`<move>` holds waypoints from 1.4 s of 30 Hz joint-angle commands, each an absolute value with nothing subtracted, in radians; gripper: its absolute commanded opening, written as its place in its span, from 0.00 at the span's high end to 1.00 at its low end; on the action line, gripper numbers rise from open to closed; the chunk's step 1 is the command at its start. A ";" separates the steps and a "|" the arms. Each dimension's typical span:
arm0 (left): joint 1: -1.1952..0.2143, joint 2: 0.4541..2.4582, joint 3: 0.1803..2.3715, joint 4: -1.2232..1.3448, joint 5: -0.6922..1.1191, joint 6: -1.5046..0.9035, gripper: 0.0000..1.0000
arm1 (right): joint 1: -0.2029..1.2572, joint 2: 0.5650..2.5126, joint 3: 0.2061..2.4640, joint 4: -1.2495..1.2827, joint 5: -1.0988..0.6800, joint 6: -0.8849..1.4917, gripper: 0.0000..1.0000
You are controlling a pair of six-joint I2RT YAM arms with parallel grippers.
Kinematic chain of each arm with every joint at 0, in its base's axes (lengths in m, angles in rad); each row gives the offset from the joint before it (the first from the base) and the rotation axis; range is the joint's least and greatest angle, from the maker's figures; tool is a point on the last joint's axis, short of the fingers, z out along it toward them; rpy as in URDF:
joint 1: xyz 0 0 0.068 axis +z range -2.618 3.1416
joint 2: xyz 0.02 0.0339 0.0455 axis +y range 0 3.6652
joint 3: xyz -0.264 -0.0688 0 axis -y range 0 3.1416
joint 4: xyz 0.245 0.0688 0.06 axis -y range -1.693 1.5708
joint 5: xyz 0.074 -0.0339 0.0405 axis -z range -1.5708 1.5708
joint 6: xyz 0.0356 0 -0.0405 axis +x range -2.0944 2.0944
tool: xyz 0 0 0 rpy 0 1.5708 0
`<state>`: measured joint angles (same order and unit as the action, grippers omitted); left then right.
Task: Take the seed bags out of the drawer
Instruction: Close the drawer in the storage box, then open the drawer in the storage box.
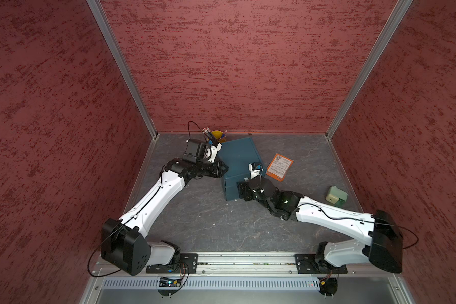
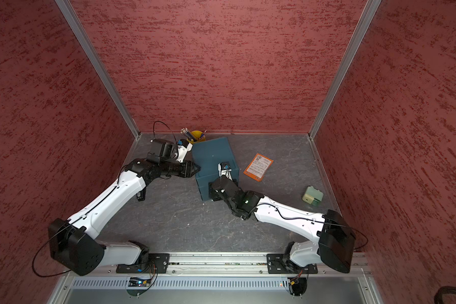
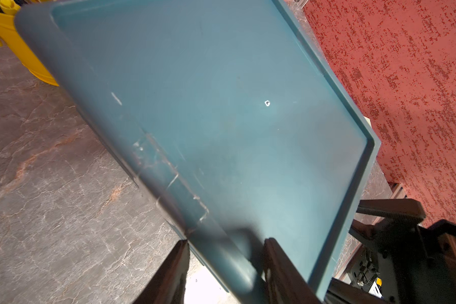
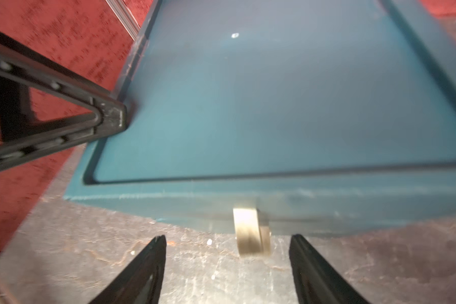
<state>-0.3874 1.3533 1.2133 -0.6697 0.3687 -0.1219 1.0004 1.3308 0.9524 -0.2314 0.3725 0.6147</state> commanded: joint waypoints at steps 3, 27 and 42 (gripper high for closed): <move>-0.385 1.352 1.190 -0.797 0.333 -0.089 0.50 | 0.993 1.245 0.856 -0.238 0.250 0.745 0.21; -0.385 1.358 1.190 -0.788 0.328 -0.102 0.50 | 0.907 1.340 0.522 0.444 0.172 1.137 0.34; -0.384 1.364 1.199 -0.795 0.325 -0.098 0.50 | 0.881 1.451 0.471 0.704 0.155 1.175 0.47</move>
<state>-0.3874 1.3533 1.2137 -0.6708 0.3683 -0.1219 0.8921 1.4422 0.4828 0.6155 0.1738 1.1629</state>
